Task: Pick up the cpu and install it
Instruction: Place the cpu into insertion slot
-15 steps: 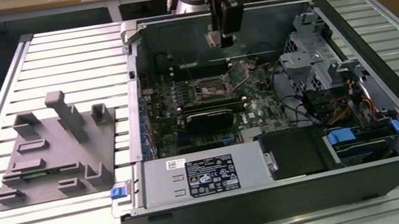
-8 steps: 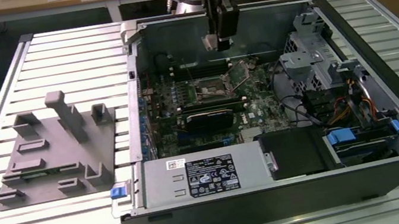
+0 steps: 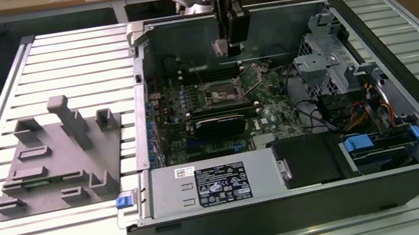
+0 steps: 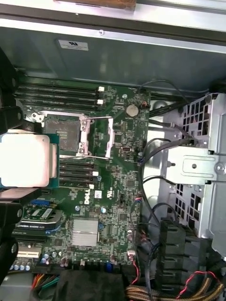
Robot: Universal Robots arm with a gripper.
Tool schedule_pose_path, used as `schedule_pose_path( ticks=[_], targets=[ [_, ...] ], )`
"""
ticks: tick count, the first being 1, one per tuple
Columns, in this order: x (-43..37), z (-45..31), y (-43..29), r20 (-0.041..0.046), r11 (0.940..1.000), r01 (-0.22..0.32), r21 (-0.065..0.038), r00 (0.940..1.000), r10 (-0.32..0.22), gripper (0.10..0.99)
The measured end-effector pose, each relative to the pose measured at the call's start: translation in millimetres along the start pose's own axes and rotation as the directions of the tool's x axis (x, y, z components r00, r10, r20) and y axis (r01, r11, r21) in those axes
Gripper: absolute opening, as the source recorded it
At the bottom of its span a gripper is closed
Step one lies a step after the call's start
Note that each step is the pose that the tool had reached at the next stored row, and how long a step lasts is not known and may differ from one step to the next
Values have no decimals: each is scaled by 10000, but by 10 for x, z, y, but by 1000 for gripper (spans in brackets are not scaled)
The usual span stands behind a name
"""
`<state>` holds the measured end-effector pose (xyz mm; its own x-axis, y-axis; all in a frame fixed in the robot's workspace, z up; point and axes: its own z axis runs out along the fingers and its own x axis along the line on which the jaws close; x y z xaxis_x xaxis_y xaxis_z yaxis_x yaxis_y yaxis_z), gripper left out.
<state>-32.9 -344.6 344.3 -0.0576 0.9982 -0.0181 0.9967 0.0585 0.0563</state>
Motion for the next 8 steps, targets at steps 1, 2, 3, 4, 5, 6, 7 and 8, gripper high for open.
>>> schedule_pose_path(
  ticks=[1, 2, 3, 4, 5, 6, 7, 8],
  targets=[
    [2, 9, 0, -5, 10000, 2, 0, 10000, -2, 537],
    [9, 21, -1, -6, 10000, -1, 0, 10000, 1, 537],
    [25, 35, -1, -7, 10000, -3, 1, 10000, 3, 537],
    [47, 52, -1, -9, 10000, -15, -1, 10000, 15, 537],
    [67, 69, 0, -8, 10000, -28, -1, 10000, 28, 537],
    [80, 85, -1, -6, 10000, -35, 1, 10000, 35, 537],
    [92, 102, -4, -6, 10000, -40, 1, 10000, 40, 537],
    [102, 120, -7, -6, 10000, -45, 1, 10000, 45, 537]
  ],
)
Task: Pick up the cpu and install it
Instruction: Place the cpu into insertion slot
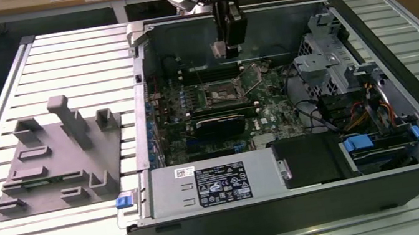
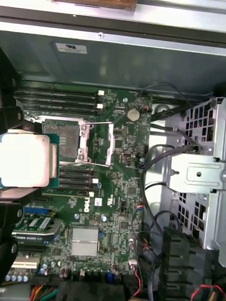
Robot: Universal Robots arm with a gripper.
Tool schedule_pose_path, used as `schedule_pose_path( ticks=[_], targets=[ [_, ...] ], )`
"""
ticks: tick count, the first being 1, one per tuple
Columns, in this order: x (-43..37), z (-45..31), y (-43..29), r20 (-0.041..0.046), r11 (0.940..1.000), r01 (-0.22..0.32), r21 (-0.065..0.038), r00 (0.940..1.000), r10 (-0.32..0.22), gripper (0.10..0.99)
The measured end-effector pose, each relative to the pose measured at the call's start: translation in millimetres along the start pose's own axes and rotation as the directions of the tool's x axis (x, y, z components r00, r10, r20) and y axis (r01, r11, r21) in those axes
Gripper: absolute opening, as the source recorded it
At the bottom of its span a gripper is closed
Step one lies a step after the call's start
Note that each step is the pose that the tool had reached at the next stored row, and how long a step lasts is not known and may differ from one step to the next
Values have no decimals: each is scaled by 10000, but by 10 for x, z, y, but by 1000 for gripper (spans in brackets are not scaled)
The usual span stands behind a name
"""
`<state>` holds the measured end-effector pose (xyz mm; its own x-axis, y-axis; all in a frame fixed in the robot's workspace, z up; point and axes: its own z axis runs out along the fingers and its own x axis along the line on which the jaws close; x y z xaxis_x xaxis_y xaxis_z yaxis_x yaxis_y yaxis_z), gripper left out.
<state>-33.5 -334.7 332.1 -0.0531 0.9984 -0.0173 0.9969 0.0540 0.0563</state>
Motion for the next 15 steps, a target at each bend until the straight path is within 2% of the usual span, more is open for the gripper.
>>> schedule_pose_path(
  ticks=[7, 15],
  targets=[
    [24, 124, -10, -1, 10000, -10, -1, 10000, 10, 537],
    [27, 167, -14, 2, 10000, -64, 1, 10000, 64, 537]
  ],
)
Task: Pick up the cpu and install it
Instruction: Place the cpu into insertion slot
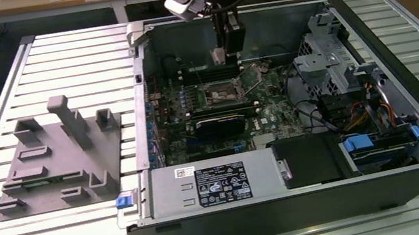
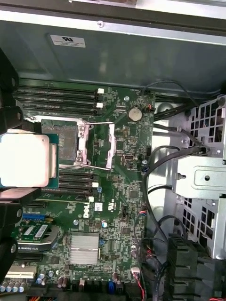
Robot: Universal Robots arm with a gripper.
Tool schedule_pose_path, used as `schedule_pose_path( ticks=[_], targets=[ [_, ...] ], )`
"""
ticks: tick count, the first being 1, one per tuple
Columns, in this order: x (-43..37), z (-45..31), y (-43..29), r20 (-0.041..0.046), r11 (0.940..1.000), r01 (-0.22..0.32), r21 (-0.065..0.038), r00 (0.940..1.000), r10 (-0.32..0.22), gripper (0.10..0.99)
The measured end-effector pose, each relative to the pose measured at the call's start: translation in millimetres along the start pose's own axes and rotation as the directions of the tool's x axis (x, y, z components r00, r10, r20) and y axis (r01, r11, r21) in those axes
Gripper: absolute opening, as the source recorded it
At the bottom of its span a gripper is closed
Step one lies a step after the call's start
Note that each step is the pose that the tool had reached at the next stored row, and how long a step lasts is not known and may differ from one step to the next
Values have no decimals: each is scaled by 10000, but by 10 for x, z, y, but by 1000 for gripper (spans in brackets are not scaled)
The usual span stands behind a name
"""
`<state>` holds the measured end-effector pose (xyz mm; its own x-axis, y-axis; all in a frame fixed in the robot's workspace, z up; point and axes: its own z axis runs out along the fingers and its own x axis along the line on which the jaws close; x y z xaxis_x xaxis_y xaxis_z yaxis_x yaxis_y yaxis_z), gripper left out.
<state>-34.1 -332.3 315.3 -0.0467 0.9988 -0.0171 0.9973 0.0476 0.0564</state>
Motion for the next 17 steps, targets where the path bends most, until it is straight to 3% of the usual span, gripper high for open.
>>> schedule_pose_path(
  ticks=[7, 17],
  targets=[
    [2, 29, -3, 32, 9986, -523, 9, 9986, 523, 537],
    [12, 81, -6, 37, 9982, -598, 10, 9982, 598, 537]
  ],
)
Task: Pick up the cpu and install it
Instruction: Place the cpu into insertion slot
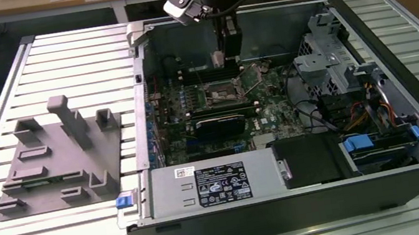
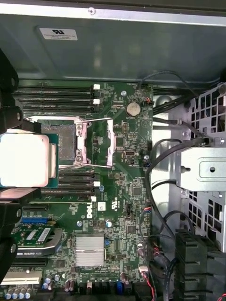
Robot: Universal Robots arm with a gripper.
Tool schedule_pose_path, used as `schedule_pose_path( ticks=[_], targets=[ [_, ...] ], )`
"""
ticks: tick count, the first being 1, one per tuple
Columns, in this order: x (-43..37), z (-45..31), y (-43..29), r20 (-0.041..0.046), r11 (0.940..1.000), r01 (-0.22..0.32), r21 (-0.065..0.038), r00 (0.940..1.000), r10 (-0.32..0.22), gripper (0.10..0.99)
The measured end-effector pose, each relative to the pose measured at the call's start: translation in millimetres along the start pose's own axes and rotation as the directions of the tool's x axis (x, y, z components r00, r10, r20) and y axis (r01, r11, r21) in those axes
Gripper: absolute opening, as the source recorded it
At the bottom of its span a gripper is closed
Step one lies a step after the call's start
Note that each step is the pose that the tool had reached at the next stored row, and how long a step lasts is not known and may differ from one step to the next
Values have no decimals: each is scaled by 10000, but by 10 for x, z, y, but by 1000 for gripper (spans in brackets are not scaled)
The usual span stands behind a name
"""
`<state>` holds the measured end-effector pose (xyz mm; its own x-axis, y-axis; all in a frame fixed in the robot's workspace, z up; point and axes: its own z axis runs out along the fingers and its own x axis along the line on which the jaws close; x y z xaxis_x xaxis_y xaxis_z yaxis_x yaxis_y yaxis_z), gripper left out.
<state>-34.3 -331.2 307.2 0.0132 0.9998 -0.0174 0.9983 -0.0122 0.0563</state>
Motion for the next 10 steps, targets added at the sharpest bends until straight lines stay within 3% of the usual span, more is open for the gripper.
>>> schedule_pose_path(
  ticks=[10],
  targets=[
    [18, 79, -4, -15, 9996, 293, -5, 9996, -293, 537]
  ],
)
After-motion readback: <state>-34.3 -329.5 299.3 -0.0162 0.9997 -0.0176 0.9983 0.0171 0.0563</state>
